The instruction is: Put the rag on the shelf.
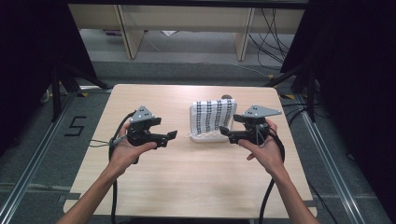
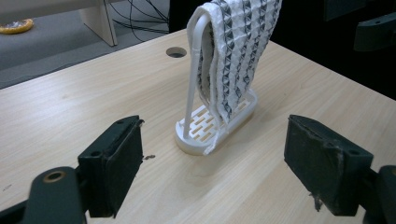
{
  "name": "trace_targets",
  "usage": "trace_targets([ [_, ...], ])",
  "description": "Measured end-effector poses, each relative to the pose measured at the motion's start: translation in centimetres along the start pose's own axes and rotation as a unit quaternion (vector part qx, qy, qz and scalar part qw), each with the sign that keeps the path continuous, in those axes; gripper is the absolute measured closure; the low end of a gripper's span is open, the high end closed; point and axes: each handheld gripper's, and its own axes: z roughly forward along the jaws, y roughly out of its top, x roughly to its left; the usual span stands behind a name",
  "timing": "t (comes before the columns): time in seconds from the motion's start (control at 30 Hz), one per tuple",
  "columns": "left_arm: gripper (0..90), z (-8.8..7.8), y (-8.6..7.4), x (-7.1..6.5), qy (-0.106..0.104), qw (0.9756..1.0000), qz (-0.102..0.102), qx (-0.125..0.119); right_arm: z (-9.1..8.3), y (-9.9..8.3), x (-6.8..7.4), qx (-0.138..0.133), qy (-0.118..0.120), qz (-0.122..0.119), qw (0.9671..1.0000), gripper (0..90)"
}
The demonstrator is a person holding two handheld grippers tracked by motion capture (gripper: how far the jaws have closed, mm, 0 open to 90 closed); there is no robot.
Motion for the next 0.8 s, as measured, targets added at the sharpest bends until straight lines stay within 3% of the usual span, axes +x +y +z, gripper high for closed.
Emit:
trace_targets([
  [0.23, 18.8, -0.1, -0.6, -0.4, 0.000, 1.0000, 0.002, 0.001, 0.2, -0.6, 0.2, 0.000, 0.004, -0.006, 1.0000, 28.1],
  [0.27, 18.8, -0.1, -0.7, -0.5, -0.003, 1.0000, 0.002, -0.002, 0.1, -0.7, 0.4, 0.004, 0.005, 0.003, 1.0000, 28.1],
  [0.6, 18.8, -0.5, -1.7, -1.0, 0.000, 0.9999, 0.013, 0.006, 0.0, -1.8, 0.9, 0.007, 0.009, 0.003, 0.9999, 26.7],
  [0.63, 18.8, -0.6, -1.9, -1.0, -0.006, 0.9999, 0.014, 0.005, -0.1, -1.9, 0.8, 0.010, 0.006, -0.009, 0.9999, 26.0],
  [0.67, 18.8, -0.7, -2.0, -1.1, -0.002, 0.9999, 0.014, 0.007, -0.1, -2.1, 1.0, 0.009, 0.006, 0.002, 0.9999, 25.5],
  [0.8, 18.8, -0.9, -2.3, -1.2, -0.005, 0.9998, 0.017, 0.008, -0.2, -2.6, 1.2, 0.012, 0.009, 0.002, 0.9999, 24.6],
])
